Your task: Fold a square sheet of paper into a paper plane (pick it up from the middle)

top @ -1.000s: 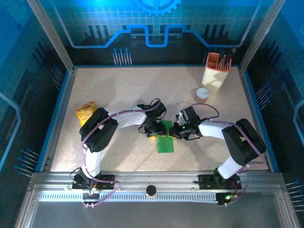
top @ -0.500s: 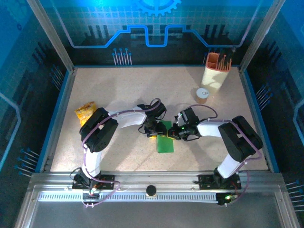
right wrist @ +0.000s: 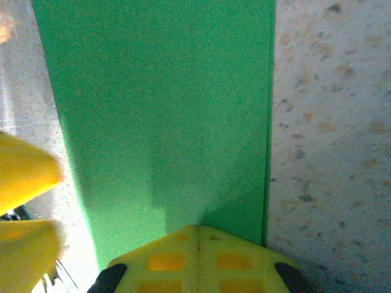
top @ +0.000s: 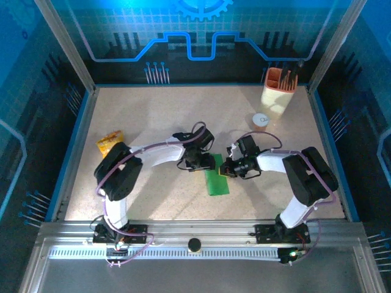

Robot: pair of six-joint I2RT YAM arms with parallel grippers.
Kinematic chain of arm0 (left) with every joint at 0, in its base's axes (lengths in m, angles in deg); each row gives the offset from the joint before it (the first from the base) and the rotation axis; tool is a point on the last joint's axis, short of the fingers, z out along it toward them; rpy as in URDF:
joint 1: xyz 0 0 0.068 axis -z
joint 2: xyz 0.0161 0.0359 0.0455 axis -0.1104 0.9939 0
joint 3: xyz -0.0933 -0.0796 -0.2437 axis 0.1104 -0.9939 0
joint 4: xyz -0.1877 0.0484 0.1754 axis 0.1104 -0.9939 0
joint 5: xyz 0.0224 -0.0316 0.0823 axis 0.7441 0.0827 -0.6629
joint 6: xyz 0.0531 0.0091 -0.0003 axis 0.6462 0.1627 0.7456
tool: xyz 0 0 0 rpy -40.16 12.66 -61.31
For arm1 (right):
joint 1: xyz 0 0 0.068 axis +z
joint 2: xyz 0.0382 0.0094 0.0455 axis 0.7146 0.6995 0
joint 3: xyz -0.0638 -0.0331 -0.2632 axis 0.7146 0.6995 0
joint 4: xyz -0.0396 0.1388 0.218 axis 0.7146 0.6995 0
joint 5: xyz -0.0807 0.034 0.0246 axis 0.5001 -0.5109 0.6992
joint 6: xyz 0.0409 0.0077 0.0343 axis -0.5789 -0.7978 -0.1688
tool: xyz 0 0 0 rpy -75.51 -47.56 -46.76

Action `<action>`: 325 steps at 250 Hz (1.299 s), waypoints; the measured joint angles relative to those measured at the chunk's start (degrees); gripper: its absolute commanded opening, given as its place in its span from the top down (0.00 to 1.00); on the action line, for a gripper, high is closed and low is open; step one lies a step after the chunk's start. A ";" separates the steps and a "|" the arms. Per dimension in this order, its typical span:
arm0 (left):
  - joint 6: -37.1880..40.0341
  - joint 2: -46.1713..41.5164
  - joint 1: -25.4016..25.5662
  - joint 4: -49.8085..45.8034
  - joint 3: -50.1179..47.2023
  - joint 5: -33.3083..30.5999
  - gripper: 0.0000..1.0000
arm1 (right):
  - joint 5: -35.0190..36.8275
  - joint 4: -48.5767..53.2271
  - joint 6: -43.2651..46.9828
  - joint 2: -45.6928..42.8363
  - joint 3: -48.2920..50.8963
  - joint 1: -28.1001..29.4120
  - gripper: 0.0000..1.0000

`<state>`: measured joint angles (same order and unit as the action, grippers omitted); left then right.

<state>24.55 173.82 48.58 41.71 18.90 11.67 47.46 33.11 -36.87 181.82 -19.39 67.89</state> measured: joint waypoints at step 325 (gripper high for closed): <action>-6.99 2.51 -4.70 31.52 -18.49 22.29 1.00 | -2.08 -0.31 0.61 0.79 0.24 -1.55 1.00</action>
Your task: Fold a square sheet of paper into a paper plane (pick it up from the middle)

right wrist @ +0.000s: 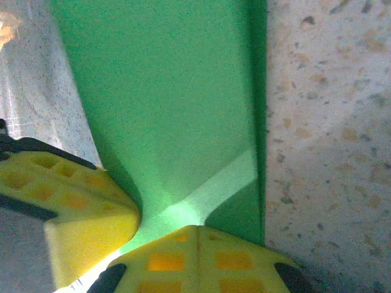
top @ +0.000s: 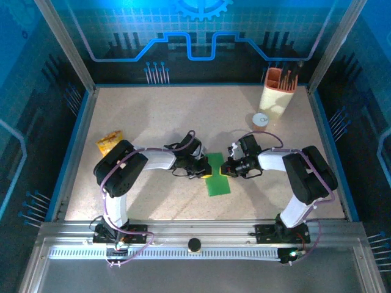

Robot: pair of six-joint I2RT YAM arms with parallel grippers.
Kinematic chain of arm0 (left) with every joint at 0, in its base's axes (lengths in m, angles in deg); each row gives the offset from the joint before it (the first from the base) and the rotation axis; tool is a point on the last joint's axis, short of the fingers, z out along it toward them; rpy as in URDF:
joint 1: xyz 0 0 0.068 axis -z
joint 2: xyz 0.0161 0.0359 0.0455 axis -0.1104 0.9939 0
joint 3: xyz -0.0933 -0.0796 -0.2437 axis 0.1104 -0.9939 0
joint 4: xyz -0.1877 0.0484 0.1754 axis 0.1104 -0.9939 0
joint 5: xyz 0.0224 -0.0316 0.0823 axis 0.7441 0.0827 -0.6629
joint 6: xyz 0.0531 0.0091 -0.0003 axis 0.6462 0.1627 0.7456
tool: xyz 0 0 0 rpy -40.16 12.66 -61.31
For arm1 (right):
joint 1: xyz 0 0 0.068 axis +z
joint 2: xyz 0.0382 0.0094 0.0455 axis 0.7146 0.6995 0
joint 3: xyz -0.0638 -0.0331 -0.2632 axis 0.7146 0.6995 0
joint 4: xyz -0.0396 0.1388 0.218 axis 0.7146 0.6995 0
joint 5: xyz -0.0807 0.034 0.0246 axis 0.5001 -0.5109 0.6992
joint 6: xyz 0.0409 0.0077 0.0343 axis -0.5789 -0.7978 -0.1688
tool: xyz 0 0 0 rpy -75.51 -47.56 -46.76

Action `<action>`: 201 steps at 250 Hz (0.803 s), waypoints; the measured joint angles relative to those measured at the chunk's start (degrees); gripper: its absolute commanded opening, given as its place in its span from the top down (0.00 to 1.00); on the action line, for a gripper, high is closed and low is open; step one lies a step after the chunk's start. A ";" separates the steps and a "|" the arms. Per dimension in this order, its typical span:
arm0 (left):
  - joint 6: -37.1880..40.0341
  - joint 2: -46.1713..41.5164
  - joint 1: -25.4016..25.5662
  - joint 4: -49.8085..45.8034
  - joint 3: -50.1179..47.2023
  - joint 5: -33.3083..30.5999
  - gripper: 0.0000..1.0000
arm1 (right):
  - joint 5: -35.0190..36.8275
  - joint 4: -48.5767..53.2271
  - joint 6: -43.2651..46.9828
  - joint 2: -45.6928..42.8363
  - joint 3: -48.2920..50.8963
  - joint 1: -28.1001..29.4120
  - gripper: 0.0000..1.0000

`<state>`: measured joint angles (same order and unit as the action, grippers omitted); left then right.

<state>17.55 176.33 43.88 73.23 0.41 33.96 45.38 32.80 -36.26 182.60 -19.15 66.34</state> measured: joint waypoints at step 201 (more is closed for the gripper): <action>2.95 2.73 -1.92 -0.46 4.92 -0.48 1.00 | -0.20 -0.90 -0.20 -0.07 0.57 -0.15 1.00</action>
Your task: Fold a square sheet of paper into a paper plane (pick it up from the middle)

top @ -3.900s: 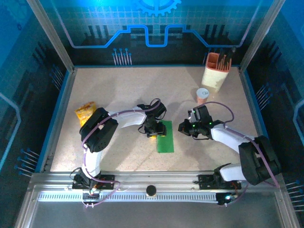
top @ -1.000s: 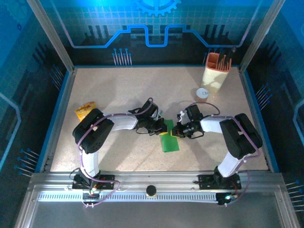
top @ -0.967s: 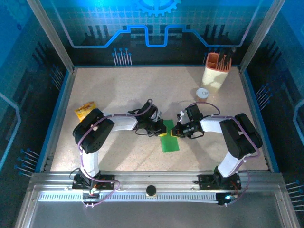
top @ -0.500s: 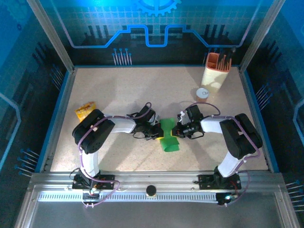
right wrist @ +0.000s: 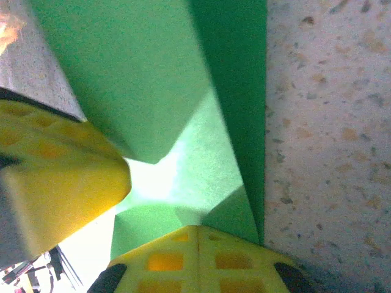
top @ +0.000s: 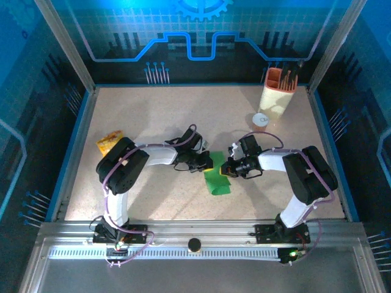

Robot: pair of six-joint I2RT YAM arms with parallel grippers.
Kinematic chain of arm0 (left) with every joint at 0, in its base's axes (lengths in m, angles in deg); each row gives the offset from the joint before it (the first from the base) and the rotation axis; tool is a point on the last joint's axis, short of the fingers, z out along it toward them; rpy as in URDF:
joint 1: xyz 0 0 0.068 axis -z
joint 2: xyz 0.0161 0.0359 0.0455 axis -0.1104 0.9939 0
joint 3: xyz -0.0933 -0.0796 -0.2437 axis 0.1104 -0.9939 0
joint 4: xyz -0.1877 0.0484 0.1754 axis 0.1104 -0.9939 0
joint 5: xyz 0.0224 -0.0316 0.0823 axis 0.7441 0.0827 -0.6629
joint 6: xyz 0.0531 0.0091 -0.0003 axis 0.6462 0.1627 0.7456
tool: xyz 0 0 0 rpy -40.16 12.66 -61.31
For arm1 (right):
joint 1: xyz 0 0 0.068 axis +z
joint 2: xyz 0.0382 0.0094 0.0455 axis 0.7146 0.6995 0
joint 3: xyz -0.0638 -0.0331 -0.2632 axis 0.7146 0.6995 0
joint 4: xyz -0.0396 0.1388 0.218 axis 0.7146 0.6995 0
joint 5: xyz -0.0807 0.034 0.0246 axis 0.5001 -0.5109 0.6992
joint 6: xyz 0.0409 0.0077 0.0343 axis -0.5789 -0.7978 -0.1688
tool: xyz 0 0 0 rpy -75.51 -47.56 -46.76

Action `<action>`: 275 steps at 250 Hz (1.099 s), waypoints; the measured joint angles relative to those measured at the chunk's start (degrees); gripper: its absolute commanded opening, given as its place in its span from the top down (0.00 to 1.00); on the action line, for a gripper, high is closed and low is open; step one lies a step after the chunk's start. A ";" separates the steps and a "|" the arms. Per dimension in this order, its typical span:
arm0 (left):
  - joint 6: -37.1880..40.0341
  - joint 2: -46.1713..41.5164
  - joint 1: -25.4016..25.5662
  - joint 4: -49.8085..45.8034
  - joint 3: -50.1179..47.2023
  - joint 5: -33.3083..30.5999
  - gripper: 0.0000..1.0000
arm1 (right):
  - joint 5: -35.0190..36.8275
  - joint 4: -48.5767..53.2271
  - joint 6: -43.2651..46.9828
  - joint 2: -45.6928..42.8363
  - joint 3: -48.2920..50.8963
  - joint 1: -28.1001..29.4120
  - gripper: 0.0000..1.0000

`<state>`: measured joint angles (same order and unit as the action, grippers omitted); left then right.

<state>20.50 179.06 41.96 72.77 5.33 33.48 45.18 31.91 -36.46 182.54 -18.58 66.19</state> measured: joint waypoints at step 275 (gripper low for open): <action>1.31 0.15 -3.13 4.92 -0.17 4.46 1.00 | 0.04 -1.03 -0.48 -0.39 0.66 -0.02 1.00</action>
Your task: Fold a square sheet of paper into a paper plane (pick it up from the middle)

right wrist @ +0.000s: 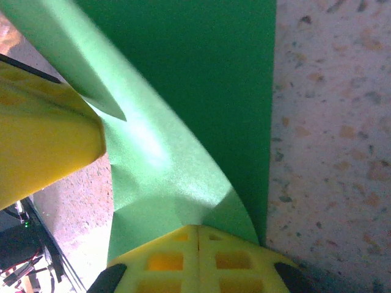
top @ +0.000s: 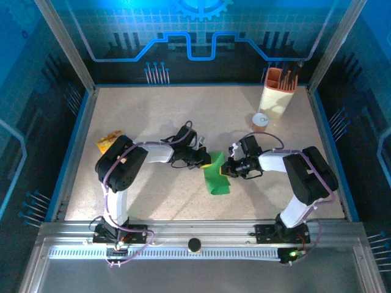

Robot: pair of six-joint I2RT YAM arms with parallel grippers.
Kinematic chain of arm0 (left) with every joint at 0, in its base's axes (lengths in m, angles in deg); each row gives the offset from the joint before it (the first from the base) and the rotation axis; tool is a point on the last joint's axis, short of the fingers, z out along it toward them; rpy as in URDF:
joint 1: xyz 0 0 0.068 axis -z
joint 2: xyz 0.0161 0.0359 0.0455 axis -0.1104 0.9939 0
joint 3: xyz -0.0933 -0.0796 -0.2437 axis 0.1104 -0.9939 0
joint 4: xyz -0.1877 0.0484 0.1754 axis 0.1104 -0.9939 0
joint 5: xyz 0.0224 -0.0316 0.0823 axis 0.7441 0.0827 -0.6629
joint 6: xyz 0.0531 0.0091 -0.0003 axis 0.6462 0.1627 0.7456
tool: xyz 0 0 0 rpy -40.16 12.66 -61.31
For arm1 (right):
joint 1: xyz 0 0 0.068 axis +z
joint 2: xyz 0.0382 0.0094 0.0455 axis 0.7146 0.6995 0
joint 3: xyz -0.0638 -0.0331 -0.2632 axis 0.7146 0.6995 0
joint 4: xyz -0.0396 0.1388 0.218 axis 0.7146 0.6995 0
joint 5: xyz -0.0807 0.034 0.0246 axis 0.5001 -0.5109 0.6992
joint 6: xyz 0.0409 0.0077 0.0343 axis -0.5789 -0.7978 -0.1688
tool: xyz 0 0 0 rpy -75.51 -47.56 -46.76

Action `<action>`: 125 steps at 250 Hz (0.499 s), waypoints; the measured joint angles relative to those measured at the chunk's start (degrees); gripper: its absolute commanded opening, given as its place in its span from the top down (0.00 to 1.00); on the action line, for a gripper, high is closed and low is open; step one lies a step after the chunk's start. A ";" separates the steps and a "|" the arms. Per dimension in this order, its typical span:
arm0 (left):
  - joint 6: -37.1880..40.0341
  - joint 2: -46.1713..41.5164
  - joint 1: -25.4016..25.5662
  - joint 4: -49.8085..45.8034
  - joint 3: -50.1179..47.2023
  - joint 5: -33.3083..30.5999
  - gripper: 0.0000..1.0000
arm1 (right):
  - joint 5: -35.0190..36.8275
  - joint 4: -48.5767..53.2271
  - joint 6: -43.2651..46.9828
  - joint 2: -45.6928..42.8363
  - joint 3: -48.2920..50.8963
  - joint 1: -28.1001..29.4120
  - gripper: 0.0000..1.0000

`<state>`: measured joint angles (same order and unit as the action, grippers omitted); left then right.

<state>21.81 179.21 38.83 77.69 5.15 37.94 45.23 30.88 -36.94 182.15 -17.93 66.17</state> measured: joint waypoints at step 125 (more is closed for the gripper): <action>2.62 4.44 -2.45 -1.16 2.40 1.86 1.00 | 0.20 -0.46 -0.13 -0.26 0.37 0.00 1.00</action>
<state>24.44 183.65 36.38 76.53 7.56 39.80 45.42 30.42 -37.07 181.88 -17.56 66.17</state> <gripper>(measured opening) 0.052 0.066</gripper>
